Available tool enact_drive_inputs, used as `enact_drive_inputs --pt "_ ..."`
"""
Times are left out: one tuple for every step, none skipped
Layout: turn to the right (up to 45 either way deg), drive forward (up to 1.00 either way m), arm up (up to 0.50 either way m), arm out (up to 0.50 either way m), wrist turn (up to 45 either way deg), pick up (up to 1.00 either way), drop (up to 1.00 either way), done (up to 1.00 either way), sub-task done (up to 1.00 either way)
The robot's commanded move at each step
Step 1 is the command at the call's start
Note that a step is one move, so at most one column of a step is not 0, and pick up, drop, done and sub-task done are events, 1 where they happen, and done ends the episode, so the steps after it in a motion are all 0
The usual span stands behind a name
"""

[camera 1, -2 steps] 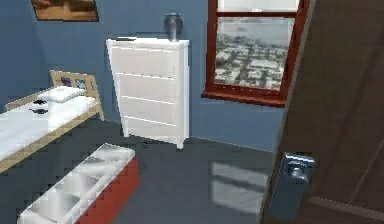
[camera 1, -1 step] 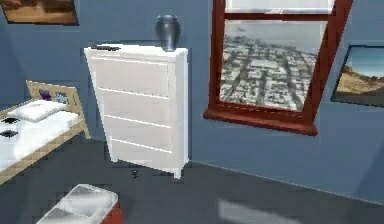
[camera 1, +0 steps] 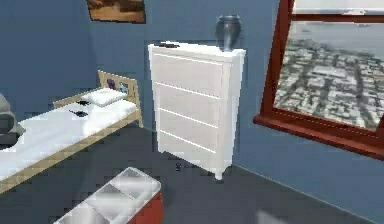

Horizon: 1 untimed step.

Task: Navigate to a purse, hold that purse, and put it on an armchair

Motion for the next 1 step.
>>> enact_drive_inputs --pt "0.0 0.5 0.0 0.0 0.0 0.0 0.0 0.0 0.0"
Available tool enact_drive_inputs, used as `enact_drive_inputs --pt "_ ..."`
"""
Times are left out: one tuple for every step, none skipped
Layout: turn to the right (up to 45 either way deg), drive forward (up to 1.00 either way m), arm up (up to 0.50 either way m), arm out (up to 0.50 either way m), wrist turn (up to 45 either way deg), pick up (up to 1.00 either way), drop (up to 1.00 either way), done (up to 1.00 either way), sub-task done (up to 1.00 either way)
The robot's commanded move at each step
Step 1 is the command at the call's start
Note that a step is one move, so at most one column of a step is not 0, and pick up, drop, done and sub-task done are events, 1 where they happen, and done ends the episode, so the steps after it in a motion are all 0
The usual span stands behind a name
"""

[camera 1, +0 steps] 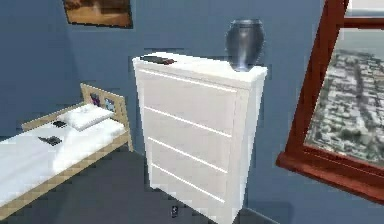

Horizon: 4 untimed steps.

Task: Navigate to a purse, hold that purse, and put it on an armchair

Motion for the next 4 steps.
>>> enact_drive_inputs --pt "45.0 0.0 0.0 0.0 0.0 0.0 0.0 0.0 0.0" --pt "45.0 0.0 0.0 0.0 0.0 0.0 0.0 0.0 0.0" --pt "0.0 0.85 0.0 0.0 0.0 0.0 0.0 0.0 0.0" --pt "45.0 0.0 0.0 0.0 0.0 0.0 0.0 0.0 0.0"
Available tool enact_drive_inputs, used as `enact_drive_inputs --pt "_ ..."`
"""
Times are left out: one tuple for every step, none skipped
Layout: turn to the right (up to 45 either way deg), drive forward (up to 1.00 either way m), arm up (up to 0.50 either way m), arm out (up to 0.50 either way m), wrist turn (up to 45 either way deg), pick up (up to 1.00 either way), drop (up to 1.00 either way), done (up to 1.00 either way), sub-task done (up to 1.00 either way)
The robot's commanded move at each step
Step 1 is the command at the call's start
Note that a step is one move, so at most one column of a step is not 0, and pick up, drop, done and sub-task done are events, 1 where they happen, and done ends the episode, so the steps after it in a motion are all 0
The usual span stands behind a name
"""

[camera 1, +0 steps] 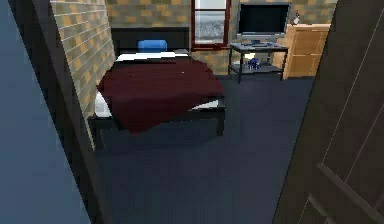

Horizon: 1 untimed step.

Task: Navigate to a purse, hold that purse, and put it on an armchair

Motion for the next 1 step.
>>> enact_drive_inputs --pt "0.0 0.75 0.0 0.0 0.0 0.0 0.0 0.0 0.0"
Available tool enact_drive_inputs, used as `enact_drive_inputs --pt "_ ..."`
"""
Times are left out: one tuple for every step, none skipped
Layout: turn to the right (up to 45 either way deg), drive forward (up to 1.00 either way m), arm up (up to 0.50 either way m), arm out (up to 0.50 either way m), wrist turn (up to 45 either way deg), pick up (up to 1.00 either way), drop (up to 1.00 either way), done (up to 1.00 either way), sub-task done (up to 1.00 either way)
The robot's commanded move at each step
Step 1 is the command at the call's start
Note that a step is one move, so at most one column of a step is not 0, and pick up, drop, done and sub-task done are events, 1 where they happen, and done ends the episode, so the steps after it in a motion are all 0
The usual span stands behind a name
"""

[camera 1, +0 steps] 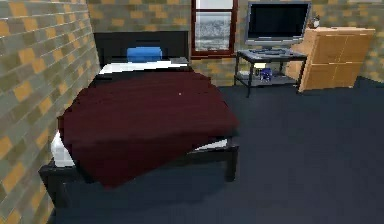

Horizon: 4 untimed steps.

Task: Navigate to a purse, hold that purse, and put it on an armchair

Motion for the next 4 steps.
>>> enact_drive_inputs --pt "24.0 0.0 0.0 0.0 0.0 0.0 0.0 0.0 0.0" --pt "0.0 0.75 0.0 0.0 0.0 0.0 0.0 0.0 0.0" --pt "45.0 0.0 0.0 0.0 0.0 0.0 0.0 0.0 0.0" --pt "3.0 0.0 0.0 0.0 0.0 0.0 0.0 0.0 0.0"
